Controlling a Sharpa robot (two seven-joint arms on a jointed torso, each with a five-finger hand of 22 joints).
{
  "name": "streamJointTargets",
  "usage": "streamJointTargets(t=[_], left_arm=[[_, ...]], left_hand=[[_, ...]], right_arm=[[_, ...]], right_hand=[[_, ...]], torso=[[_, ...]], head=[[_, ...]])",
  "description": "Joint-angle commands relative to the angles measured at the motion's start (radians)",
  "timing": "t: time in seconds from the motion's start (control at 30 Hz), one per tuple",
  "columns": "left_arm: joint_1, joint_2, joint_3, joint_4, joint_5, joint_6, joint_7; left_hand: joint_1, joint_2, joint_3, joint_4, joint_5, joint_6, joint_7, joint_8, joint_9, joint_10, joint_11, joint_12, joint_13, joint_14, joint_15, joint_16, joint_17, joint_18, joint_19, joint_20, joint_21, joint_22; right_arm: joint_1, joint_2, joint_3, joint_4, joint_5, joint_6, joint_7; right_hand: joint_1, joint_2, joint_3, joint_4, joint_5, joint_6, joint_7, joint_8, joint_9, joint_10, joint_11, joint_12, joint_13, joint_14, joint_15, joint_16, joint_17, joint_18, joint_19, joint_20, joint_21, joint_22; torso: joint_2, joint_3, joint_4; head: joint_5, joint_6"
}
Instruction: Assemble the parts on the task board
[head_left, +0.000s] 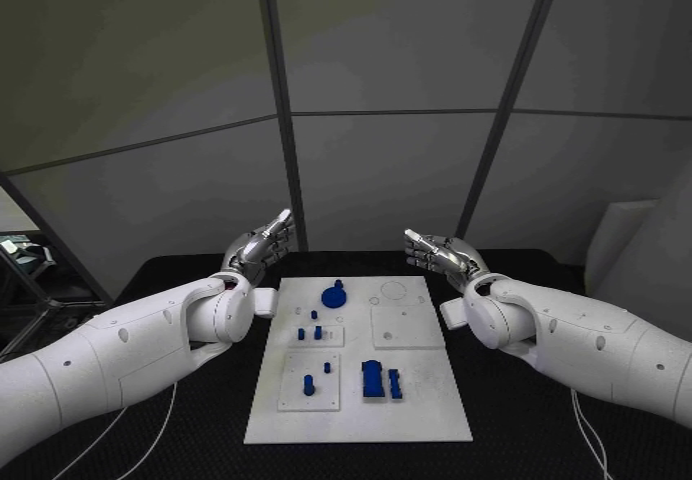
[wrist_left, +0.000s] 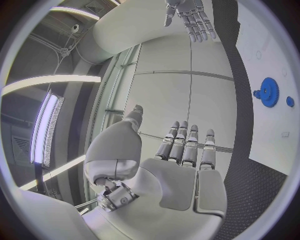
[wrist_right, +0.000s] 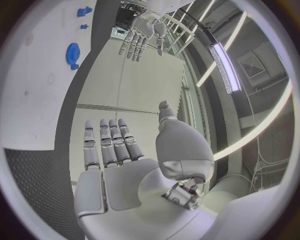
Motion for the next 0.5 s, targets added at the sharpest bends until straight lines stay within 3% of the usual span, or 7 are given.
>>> streamJointTargets(t=[0.03,0.07,0.3,0.33,0.4,0.43,0.5], left_arm=[[-0.009,-0.021,-0.011,0.083,-0.025,-0.152,0.047],[-0.012,-0.030,-0.015,0.113,-0.029,-0.182,0.054],[-0.033,-0.080,-0.040,0.289,-0.052,-0.360,0.097],[-0.035,-0.084,-0.043,0.304,-0.054,-0.375,0.101],[-0.037,-0.091,-0.046,0.328,-0.058,-0.399,0.107],[-0.038,-0.094,-0.047,0.337,-0.059,-0.409,0.109],[-0.040,-0.098,-0.049,0.349,-0.060,-0.421,0.112]], left_hand=[[-0.274,0.027,-0.047,-0.014,-0.017,-0.179,-0.034,-0.012,-0.010,-0.181,-0.013,-0.014,-0.010,-0.145,-0.022,-0.012,-0.008,-0.041,-0.093,-0.057,-0.013,-0.048],[-0.296,0.027,-0.052,-0.014,-0.017,-0.193,-0.034,-0.012,-0.010,-0.196,-0.013,-0.014,-0.010,-0.157,-0.022,-0.012,-0.008,-0.131,-0.099,-0.063,-0.013,-0.051],[-0.436,0.027,-0.075,-0.014,-0.017,-0.285,-0.034,-0.012,-0.010,-0.288,-0.013,-0.014,-0.010,-0.231,-0.022,-0.012,-0.008,-0.131,-0.143,-0.095,-0.013,-0.076],[-0.453,0.027,-0.147,-0.014,-0.017,-0.296,-0.034,-0.012,-0.010,-0.299,-0.013,-0.014,-0.010,-0.240,-0.022,-0.012,-0.008,-0.131,-0.151,-0.097,-0.013,-0.146],[-0.482,0.027,-0.147,-0.014,-0.017,-0.315,-0.034,-0.012,-0.010,-0.318,-0.013,-0.014,-0.010,-0.256,-0.022,-0.012,-0.008,-0.131,-0.158,-0.105,-0.013,-0.146],[-0.496,0.027,-0.147,-0.014,-0.017,-0.323,-0.034,-0.012,-0.010,-0.327,-0.013,-0.014,-0.010,-0.263,-0.022,-0.012,-0.008,-0.131,-0.164,-0.107,-0.013,-0.146],[-0.522,0.027,-0.147,-0.014,-0.017,-0.341,-0.034,-0.012,-0.010,-0.344,-0.013,-0.014,-0.010,-0.277,-0.022,-0.012,-0.008,-0.131,-0.174,-0.177,-0.013,-0.146]], right_arm=[[-0.003,-0.029,-0.010,0.084,0.090,-0.147,0.078],[-0.004,-0.040,-0.015,0.114,0.107,-0.176,0.091],[-0.014,-0.111,-0.043,0.307,0.218,-0.359,0.176],[-0.015,-0.117,-0.045,0.325,0.228,-0.376,0.183],[-0.016,-0.128,-0.049,0.354,0.244,-0.403,0.196],[-0.017,-0.132,-0.051,0.365,0.250,-0.414,0.201],[-0.018,-0.138,-0.054,0.382,0.260,-0.429,0.208]], right_hand=[[-0.281,-0.010,0.040,-0.004,-0.055,-0.199,-0.095,-0.014,-0.086,-0.197,-0.056,-0.011,-0.018,-0.194,-0.035,-0.014,-0.018,-0.037,-0.158,-0.054,-0.011,-0.078],[-0.304,-0.010,0.044,-0.004,-0.060,-0.215,-0.095,-0.014,-0.086,-0.213,-0.056,-0.011,-0.018,-0.210,-0.035,-0.014,-0.018,-0.037,-0.171,-0.059,-0.011,-0.084],[-0.446,-0.010,0.122,-0.004,-0.088,-0.316,-0.095,-0.014,-0.086,-0.313,-0.056,-0.011,-0.018,-0.309,-0.035,-0.014,-0.018,-0.048,-0.251,-0.087,-0.011,-0.124],[-0.463,-0.010,0.122,-0.004,-0.091,-0.328,-0.095,-0.014,-0.086,-0.324,-0.056,-0.011,-0.018,-0.321,-0.035,-0.014,-0.018,-0.123,-0.260,-0.090,-0.011,-0.129],[-0.494,-0.010,0.122,-0.004,-0.097,-0.350,-0.095,-0.014,-0.086,-0.345,-0.056,-0.011,-0.018,-0.342,-0.035,-0.014,-0.018,-0.123,-0.277,-0.096,-0.011,-0.137],[-0.508,-0.010,0.122,-0.004,-0.170,-0.359,-0.095,-0.014,-0.086,-0.355,-0.056,-0.011,-0.018,-0.351,-0.035,-0.014,-0.018,-0.123,-0.285,-0.168,-0.011,-0.141],[-0.534,-0.010,0.122,-0.004,-0.170,-0.378,-0.095,-0.014,-0.086,-0.374,-0.056,-0.011,-0.018,-0.370,-0.035,-0.014,-0.018,-0.123,-0.300,-0.168,-0.011,-0.148]], torso=[[-0.011,0.0062,0.0112],[-0.011,0.0062,0.0112],[-0.011,0.0062,0.0112],[-0.011,0.0062,0.0112],[-0.011,0.0062,0.0112],[-0.011,0.0062,0.0112],[-0.011,0.0062,0.0112]], head=[[0.001,0.001],[0.001,0.001],[0.001,0.001],[0.001,0.001],[0.001,0.001],[0.001,0.001],[0.001,0.001]])
